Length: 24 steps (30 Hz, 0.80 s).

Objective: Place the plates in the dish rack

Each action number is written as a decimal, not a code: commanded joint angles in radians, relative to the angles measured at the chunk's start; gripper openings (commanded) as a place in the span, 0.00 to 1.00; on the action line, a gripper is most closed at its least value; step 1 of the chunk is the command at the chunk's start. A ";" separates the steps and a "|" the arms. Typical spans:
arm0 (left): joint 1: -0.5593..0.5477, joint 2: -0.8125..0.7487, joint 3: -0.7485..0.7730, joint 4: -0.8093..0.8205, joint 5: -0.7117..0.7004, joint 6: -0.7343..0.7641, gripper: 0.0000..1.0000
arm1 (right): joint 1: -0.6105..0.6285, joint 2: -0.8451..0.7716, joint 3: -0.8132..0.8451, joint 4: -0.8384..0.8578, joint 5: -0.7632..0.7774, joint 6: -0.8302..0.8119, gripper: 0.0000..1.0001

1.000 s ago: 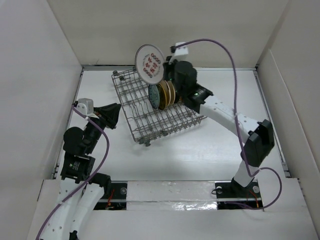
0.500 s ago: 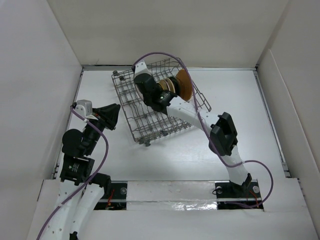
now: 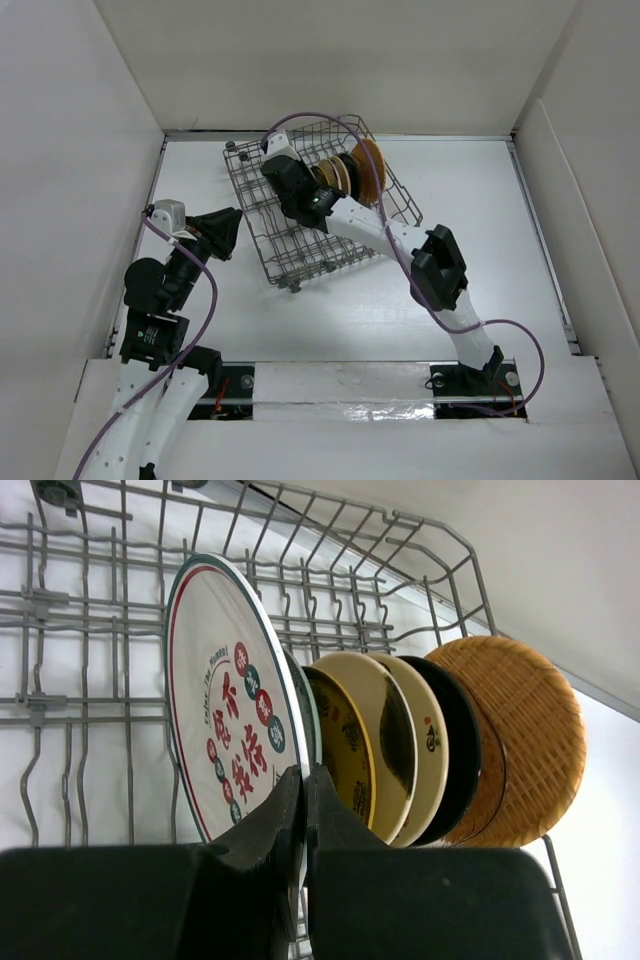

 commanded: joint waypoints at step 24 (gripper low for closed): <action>0.004 0.034 0.004 0.033 -0.039 0.016 0.21 | 0.042 -0.202 -0.264 0.237 -0.129 0.112 0.49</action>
